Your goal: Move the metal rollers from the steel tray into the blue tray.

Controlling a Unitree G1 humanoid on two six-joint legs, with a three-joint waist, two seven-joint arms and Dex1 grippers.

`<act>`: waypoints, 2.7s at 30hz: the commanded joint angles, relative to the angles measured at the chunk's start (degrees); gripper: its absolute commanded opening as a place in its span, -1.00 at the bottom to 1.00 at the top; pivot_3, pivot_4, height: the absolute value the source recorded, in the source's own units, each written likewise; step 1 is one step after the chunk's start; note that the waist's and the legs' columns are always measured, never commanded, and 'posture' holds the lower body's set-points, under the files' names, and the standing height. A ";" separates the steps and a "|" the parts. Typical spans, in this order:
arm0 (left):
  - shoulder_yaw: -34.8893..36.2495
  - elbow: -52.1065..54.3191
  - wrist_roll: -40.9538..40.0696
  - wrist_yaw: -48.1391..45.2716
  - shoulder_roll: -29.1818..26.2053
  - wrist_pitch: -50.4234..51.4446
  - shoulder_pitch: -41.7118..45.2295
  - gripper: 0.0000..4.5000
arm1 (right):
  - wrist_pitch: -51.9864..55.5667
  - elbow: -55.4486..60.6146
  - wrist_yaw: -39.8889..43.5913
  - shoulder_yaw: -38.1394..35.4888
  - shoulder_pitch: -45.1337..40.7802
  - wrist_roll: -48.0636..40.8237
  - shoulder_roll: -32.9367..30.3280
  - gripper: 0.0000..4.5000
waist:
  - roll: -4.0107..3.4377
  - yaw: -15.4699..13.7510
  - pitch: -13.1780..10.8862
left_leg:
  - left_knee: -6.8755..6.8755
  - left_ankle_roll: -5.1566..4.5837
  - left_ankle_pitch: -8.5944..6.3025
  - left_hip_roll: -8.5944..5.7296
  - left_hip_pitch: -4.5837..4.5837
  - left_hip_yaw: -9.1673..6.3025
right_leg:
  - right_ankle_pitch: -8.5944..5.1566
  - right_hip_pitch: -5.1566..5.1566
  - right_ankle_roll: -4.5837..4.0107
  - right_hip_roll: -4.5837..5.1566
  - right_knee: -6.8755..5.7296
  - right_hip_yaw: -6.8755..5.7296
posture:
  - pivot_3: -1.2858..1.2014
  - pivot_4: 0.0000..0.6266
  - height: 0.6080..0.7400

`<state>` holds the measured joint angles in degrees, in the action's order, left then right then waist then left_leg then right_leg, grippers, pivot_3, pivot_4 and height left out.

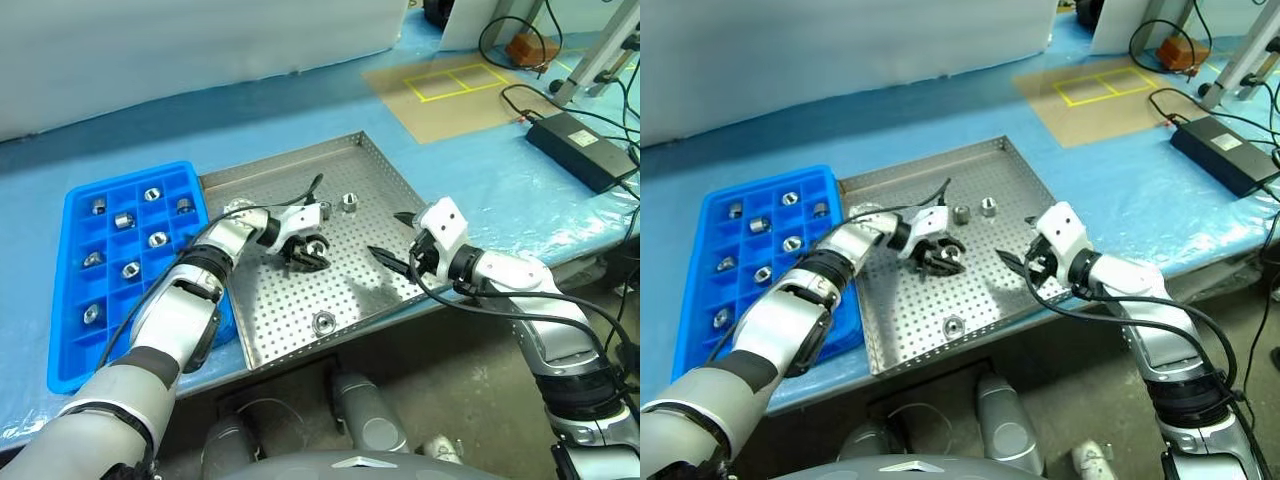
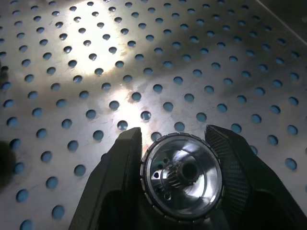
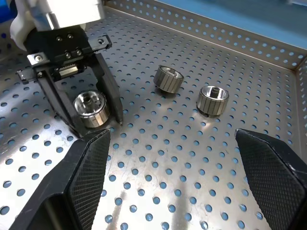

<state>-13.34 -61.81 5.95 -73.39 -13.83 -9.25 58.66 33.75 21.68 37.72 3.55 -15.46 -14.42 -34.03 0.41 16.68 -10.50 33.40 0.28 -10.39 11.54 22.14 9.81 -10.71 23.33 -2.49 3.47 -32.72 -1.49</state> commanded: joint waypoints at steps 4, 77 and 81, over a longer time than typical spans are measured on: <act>6.46 10.55 -6.45 -1.44 -6.67 8.55 2.16 -0.19 | -5.93 -7.07 4.70 5.59 -9.11 1.11 2.93 0.92 | -0.01 -0.26 -0.02 | -0.09 -0.01 0.00 0.03 -0.02 0.02 | 0.01 0.03 -0.03 0.00 -0.01 -0.01 | -0.44 -0.52 1.00; 22.68 94.40 -45.52 20.14 -32.06 55.75 -56.01 0.70 | -20.63 -18.29 51.48 15.84 -18.48 2.89 -13.14 0.92 | 0.07 -18.19 -0.27 | -0.63 1.48 0.65 0.37 -0.55 0.17 | -0.55 0.88 -0.68 -0.20 -1.94 0.23 | -0.15 -0.52 1.00; 14.54 91.21 -42.98 17.92 -31.23 53.94 -51.01 0.70 | -26.18 -17.55 49.89 17.49 -15.22 6.00 -14.45 0.92 | 0.05 -16.05 -0.27 | -0.62 1.51 0.68 0.40 -0.82 0.20 | -0.72 0.89 -0.35 -0.29 -2.07 0.32 | -0.18 -0.52 1.00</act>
<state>3.81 29.87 -38.13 -53.95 -45.09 46.47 6.51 11.33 2.65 87.06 20.80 -30.30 -9.89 -49.04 0.46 0.63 -10.77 32.78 1.81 -9.71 11.94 21.25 10.00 -11.47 24.20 -2.79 3.17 -34.82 -1.17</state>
